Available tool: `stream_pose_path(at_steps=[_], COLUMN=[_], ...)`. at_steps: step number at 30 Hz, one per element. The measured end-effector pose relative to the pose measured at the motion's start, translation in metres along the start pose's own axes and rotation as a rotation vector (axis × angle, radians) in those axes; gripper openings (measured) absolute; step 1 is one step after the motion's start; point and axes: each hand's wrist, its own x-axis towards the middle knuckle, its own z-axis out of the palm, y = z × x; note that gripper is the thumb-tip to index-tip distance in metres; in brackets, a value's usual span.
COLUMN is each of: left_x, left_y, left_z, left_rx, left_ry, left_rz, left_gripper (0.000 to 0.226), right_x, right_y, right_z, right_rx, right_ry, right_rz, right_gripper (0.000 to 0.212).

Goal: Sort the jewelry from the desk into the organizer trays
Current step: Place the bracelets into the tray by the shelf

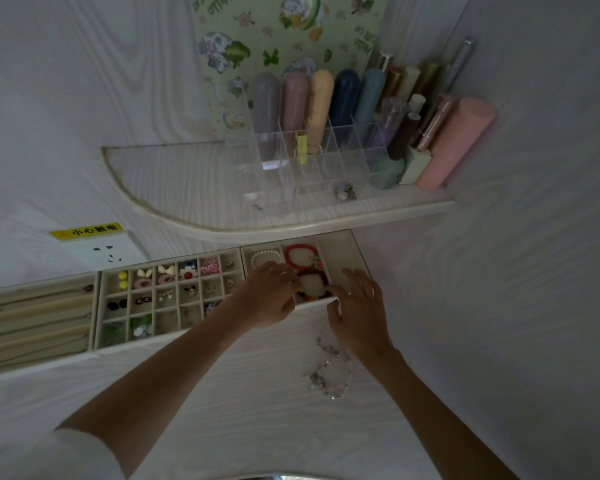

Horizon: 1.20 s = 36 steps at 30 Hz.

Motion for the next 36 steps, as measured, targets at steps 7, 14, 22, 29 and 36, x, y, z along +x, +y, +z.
stream_pose_path(at_steps=[7,14,22,29,36], left_x=[-0.004,-0.008,-0.005,-0.003,-0.023], left_y=[-0.001,-0.001,0.007,0.009,0.031], left_z=[0.000,-0.001,0.003,-0.004,-0.008], left_rx=[0.004,0.033,0.111,0.113,-0.242], left_ry=[-0.019,-0.123,-0.175,-0.010,0.194], left_rz=[-0.193,-0.189,-0.003,0.033,-0.004], left_gripper=[0.053,0.056,0.053,0.047,0.025], right_x=[-0.004,-0.002,0.005,0.004,-0.034], right_y=[-0.001,-0.002,-0.004,0.000,0.011], right_z=[0.007,0.012,0.009,0.001,-0.031], right_rx=[-0.029,-0.045,-0.050,0.089,0.293], right_ry=[-0.037,-0.002,-0.056,-0.060,-0.088], right_rz=[-0.018,-0.031,-0.017,-0.012,-0.013], right_gripper=[0.045,0.037,0.041,0.045,0.028])
